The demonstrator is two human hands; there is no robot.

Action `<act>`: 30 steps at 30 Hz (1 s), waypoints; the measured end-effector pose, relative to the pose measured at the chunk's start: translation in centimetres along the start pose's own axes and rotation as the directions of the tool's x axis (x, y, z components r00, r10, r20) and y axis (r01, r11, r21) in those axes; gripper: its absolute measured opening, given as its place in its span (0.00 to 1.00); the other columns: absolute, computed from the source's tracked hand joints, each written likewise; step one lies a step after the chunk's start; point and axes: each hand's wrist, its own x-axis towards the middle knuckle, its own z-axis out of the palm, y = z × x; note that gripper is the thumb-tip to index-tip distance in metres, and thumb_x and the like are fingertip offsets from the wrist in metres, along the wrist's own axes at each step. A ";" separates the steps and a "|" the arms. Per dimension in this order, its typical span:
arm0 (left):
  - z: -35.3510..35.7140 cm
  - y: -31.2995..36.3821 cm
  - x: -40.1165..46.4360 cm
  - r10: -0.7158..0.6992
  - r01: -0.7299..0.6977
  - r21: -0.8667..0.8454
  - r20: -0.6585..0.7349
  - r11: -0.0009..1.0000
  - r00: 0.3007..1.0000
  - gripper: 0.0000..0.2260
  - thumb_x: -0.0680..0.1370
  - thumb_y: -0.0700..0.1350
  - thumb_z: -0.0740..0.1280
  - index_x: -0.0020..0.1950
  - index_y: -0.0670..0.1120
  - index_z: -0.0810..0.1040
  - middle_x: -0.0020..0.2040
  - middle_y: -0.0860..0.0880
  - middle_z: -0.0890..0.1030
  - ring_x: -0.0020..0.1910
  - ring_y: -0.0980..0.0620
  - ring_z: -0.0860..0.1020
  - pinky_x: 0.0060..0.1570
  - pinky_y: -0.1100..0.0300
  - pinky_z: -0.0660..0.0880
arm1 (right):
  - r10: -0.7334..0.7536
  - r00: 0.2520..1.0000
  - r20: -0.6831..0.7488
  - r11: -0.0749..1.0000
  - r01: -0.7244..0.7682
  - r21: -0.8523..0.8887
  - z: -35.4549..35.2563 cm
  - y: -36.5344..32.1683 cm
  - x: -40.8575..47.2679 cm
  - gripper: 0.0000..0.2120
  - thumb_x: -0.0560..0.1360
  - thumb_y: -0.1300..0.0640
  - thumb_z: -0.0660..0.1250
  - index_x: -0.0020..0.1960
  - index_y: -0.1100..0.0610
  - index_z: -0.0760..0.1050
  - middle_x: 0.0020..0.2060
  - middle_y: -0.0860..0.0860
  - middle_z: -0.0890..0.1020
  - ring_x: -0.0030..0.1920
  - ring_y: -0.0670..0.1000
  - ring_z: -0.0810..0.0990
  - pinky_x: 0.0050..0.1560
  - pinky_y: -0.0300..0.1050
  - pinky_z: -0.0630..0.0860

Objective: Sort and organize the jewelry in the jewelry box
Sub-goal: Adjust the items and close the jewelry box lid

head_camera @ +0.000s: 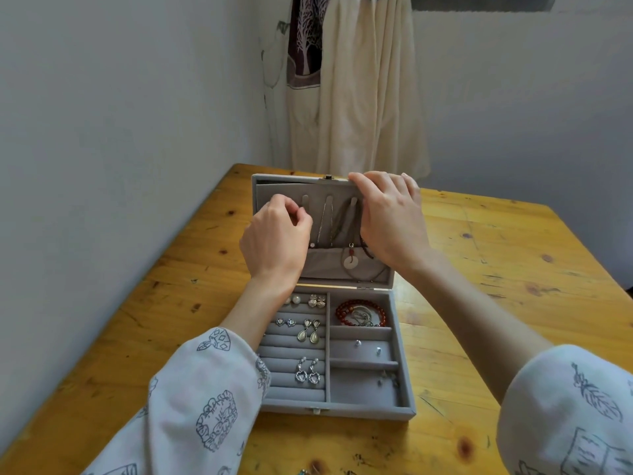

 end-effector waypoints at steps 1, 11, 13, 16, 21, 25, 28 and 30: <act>-0.1 0.0 0.0 0.014 -0.014 -0.018 -0.012 1.000 1.000 0.07 0.78 0.47 0.62 0.49 0.46 0.78 0.46 0.49 0.81 0.40 0.53 0.72 0.37 0.60 0.63 | 0.000 1.000 0.001 1.000 0.000 0.002 0.0 0.0 0.0 0.23 0.72 0.68 0.59 0.66 0.56 0.71 0.60 0.55 0.76 0.63 0.58 0.71 0.70 0.55 0.54; -0.6 0.1 0.7 -0.225 0.305 -0.438 0.227 0.845 0.948 0.03 0.77 0.44 0.63 0.46 0.45 0.74 0.36 0.52 0.81 0.25 0.61 0.75 0.27 0.73 0.70 | 0.003 0.999 0.032 1.000 -0.003 -0.003 -0.7 -0.1 -0.1 0.23 0.73 0.66 0.59 0.68 0.55 0.68 0.63 0.54 0.74 0.66 0.57 0.68 0.72 0.54 0.50; -0.4 -0.1 0.5 -0.225 0.308 -0.441 0.230 0.843 0.947 0.05 0.78 0.45 0.63 0.48 0.44 0.75 0.35 0.52 0.80 0.28 0.60 0.75 0.30 0.69 0.72 | 0.004 1.000 0.031 1.000 -0.004 0.000 -0.5 -0.2 -0.2 0.24 0.73 0.66 0.60 0.68 0.55 0.68 0.63 0.54 0.74 0.66 0.57 0.68 0.72 0.53 0.49; -0.1 -0.3 0.3 -0.214 0.279 -0.405 0.200 0.871 0.956 0.06 0.76 0.48 0.66 0.46 0.45 0.77 0.32 0.54 0.78 0.35 0.55 0.78 0.40 0.62 0.75 | 0.002 1.000 0.023 1.000 -0.002 0.004 -0.4 -0.2 -0.1 0.24 0.72 0.67 0.60 0.68 0.55 0.68 0.63 0.54 0.74 0.66 0.56 0.68 0.72 0.53 0.49; -0.1 -0.2 0.3 -0.150 0.170 -0.200 0.110 0.965 0.983 0.10 0.75 0.49 0.67 0.50 0.44 0.81 0.39 0.48 0.81 0.41 0.51 0.78 0.38 0.63 0.68 | 0.001 0.999 0.035 1.000 -0.001 -0.003 -0.3 -0.2 -0.1 0.24 0.73 0.66 0.60 0.68 0.55 0.67 0.63 0.53 0.73 0.67 0.56 0.67 0.72 0.53 0.48; -0.1 -0.1 0.2 -0.124 0.127 -0.052 0.052 0.991 0.991 0.09 0.77 0.49 0.63 0.50 0.48 0.81 0.45 0.47 0.83 0.47 0.47 0.78 0.37 0.59 0.67 | -0.007 1.000 0.016 1.000 0.006 0.003 -0.1 -0.2 -0.1 0.24 0.72 0.66 0.60 0.68 0.56 0.68 0.62 0.54 0.74 0.66 0.57 0.68 0.72 0.55 0.48; 0.1 -0.7 -0.3 -0.096 0.098 -0.023 0.062 0.995 0.993 0.08 0.77 0.49 0.63 0.51 0.48 0.80 0.47 0.48 0.82 0.48 0.48 0.78 0.37 0.60 0.65 | -0.008 1.000 -0.003 1.000 0.008 -0.005 0.1 -0.1 -0.3 0.24 0.72 0.65 0.61 0.67 0.55 0.68 0.62 0.53 0.74 0.66 0.56 0.68 0.73 0.56 0.46; 0.1 -1.3 -0.7 -0.077 0.079 -0.024 0.064 0.997 0.995 0.09 0.77 0.50 0.64 0.51 0.48 0.80 0.49 0.48 0.82 0.49 0.48 0.78 0.39 0.60 0.67 | -0.008 1.000 -0.024 1.000 0.008 -0.002 0.3 -0.1 -0.3 0.23 0.73 0.65 0.61 0.67 0.55 0.69 0.61 0.53 0.75 0.66 0.56 0.69 0.73 0.57 0.46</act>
